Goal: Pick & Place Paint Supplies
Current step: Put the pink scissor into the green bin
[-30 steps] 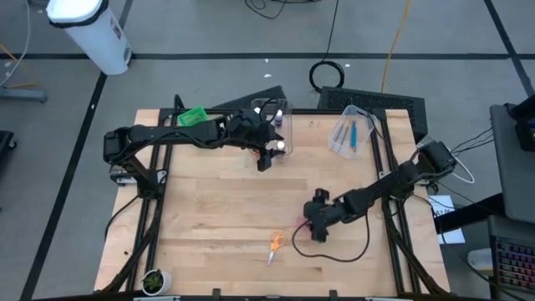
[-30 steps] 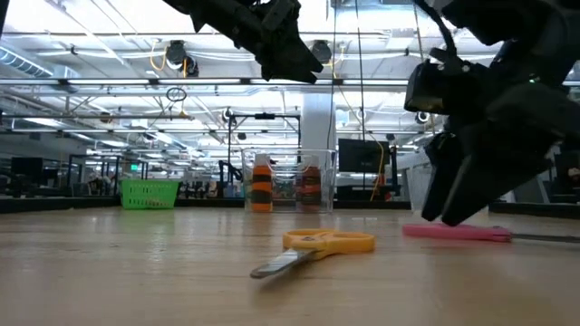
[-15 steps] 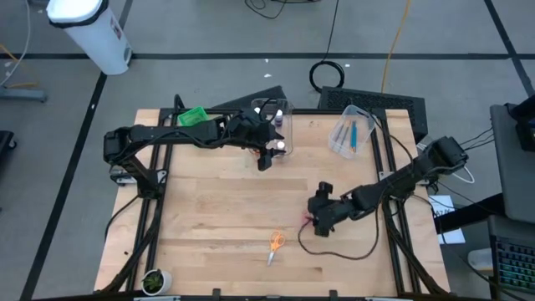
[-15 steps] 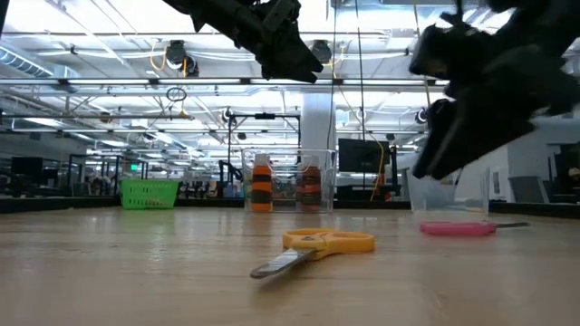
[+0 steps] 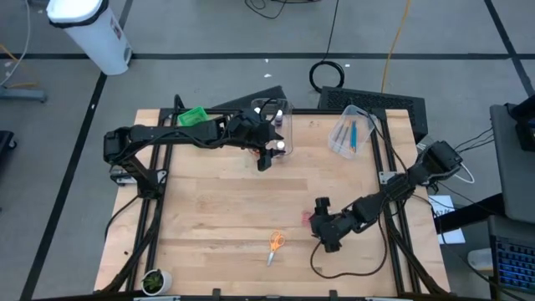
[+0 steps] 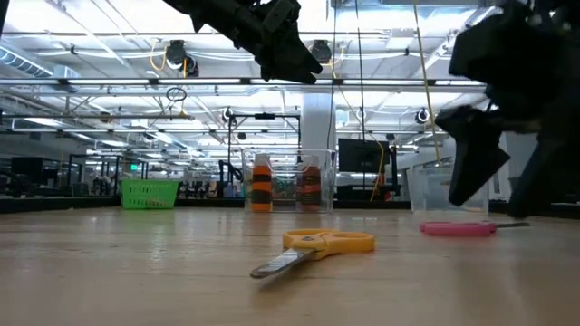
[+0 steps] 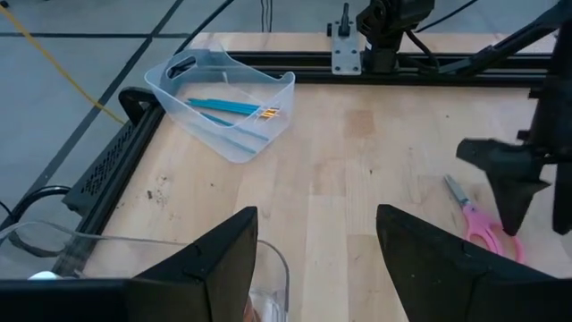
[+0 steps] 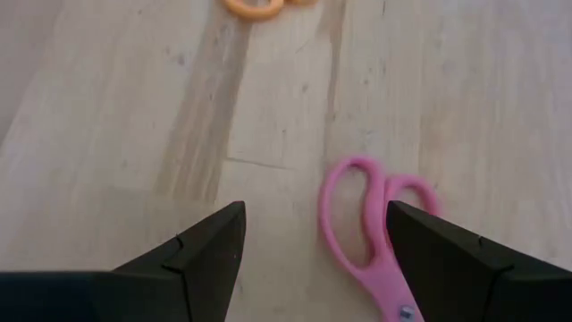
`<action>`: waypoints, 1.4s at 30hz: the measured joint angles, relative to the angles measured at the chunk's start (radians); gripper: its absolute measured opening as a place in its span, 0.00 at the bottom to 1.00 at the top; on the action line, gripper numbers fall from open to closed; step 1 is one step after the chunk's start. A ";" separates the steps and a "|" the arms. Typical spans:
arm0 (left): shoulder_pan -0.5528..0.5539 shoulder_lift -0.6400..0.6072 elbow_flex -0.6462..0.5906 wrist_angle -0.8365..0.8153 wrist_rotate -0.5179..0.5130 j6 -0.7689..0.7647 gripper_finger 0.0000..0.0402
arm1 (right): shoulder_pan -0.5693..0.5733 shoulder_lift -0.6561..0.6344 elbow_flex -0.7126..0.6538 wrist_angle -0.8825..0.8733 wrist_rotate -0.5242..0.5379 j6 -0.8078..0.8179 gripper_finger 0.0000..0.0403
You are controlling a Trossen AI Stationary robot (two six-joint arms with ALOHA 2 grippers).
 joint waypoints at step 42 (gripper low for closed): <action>-0.018 0.000 0.000 0.009 0.023 -0.050 0.59 | 0.017 -0.361 -0.087 0.430 0.337 -0.270 0.00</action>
